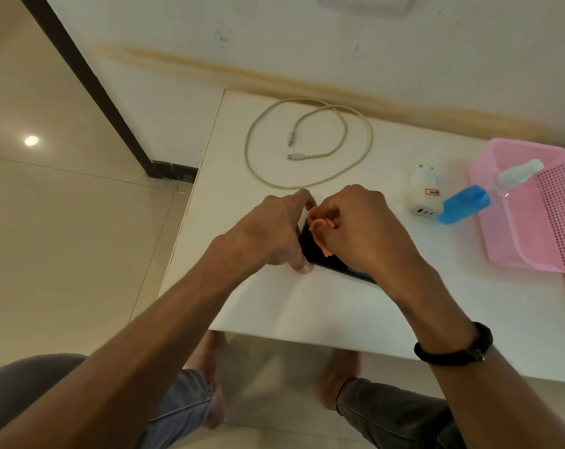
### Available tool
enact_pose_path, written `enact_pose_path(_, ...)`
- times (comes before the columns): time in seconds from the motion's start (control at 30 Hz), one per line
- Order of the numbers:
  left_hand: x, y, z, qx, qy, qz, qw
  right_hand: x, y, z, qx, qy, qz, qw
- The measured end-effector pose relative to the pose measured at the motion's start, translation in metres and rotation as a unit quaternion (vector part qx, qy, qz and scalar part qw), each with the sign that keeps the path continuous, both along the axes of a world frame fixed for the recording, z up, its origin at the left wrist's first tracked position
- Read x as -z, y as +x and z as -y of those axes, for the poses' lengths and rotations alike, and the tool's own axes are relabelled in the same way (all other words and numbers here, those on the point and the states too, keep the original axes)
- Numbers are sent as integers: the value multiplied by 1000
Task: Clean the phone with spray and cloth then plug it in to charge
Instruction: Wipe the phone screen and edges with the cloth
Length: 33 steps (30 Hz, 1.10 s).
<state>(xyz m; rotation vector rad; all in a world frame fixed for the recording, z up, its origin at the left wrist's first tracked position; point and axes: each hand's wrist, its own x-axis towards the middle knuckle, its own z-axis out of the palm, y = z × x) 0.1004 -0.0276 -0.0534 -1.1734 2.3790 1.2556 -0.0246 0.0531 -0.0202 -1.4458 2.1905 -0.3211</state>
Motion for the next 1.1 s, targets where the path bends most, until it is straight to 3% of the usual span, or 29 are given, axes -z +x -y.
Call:
enact_pose_path(0.37, -5, -1, -2, 21, -20, -1, 1000, -2, 0, -18, -106, 41, 47, 992)
enact_pose_path(0.53, -4, -4, -6, 26, -22, 5, 999, -7, -5, -24, -126, 67, 23, 990)
enact_pose_path(0.7, -5, -6, -6, 19, -13, -1, 1000, -16, -12, -25, -136, 164, -31, 976)
enact_pose_path(1.1, -5, -6, -4, 16, -8, 14, 1000, -30, -38, -35, -17, 274, -41, 961)
